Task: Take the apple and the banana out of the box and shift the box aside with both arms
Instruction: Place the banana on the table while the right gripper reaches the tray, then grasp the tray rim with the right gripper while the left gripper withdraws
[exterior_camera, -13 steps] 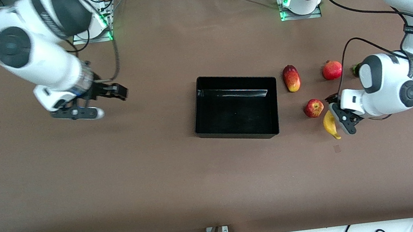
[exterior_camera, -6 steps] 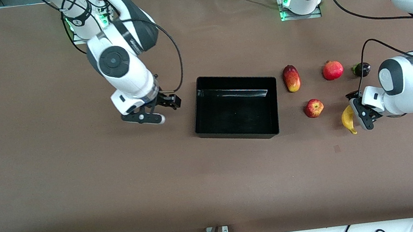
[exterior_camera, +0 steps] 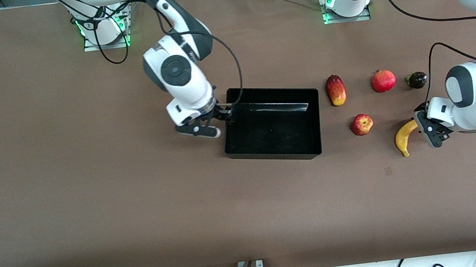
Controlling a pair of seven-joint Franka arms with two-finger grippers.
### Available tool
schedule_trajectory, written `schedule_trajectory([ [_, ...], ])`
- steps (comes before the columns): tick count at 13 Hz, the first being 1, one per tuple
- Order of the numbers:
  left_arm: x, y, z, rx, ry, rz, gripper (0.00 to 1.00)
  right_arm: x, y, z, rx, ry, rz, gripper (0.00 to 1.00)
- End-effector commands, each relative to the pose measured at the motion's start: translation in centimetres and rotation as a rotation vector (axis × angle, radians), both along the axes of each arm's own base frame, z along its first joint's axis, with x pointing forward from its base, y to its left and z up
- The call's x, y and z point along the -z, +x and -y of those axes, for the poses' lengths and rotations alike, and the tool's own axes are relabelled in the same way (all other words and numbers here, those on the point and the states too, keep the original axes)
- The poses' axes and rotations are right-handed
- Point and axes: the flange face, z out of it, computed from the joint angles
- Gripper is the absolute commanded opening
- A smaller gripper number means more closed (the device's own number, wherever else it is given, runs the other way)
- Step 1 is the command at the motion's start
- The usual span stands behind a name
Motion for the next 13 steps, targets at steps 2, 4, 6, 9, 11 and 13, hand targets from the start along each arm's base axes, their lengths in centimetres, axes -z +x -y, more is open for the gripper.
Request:
schedule_trajectory([
  [2, -1.8, -4.1, 0.5, -0.157, 0.065, 0.132, 1.00, 3.7, -1.4, -2.0, -0.015, -0.018, -0.005, 0.22],
  [4, -2.6, -5.9, 1.2, -0.362, 0.084, 0.136, 1.00, 6.4, -2.7, -3.0, -0.038, -0.043, -0.030, 0.01],
  [6, -6.7, -5.6, 3.0, -0.423, 0.089, 0.177, 1.00, 7.1, -3.6, -3.7, -0.058, -0.054, -0.038, 0.00],
  [9, -15.9, -4.9, 5.8, -0.385, 0.085, 0.181, 1.00, 6.1, -2.8, -2.9, -0.081, -0.053, -0.025, 0.00],
  [11, -21.6, -5.7, 6.9, -0.376, 0.085, 0.163, 1.00, 2.6, -0.8, -0.7, -0.043, -0.061, -0.016, 0.00],
  [13, -26.8, -6.7, 7.2, -0.456, 0.082, 0.157, 1.00, -1.3, 1.7, 3.7, -0.037, -0.095, -0.043, 0.00],
])
